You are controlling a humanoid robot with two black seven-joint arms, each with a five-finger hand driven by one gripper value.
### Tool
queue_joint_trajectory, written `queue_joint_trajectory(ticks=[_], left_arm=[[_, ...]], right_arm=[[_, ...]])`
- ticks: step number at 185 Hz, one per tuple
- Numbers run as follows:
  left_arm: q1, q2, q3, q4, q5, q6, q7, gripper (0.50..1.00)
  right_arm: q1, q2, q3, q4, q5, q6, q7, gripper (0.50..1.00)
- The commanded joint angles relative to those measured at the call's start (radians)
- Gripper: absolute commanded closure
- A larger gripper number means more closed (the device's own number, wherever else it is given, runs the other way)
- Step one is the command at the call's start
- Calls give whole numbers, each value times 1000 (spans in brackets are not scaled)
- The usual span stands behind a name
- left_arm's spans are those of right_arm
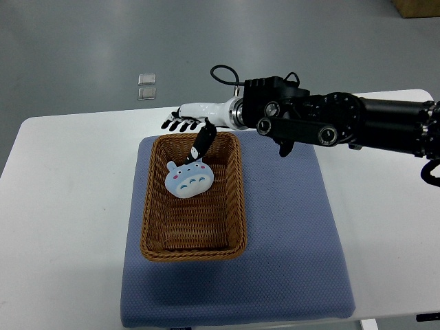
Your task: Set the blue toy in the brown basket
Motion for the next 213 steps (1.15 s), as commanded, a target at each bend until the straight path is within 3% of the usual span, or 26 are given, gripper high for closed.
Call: queue_joint_trajectory(ticks=[1,41,64,109,130,160,213], left_arm=[[0,0,-1,4,0,0,0,500],[0,0,-1,7,0,5,0,500],[0,0,1,2,0,5,0,500],[0,0,4,-4,0,5,0,500],[0,0,2,-4,0,5,0,500],[0,0,2,-6,0,5,0,500],[0,0,2,-6,0,0,0,500]], right_arm=[[-18,-58,125,-1,13,-6,21,609],[-302,-181,591,-12,197,-1,107,609],[-471,-178,852,-19,332,16,147,607],[-687,-119,1101,-39,497,49,173,599],[-751,-37,1159,-96,504,108,220,589],[-771,3,1161,-177,506,186,262,589],[-805,13,1161,-210,506,188,283,589]])
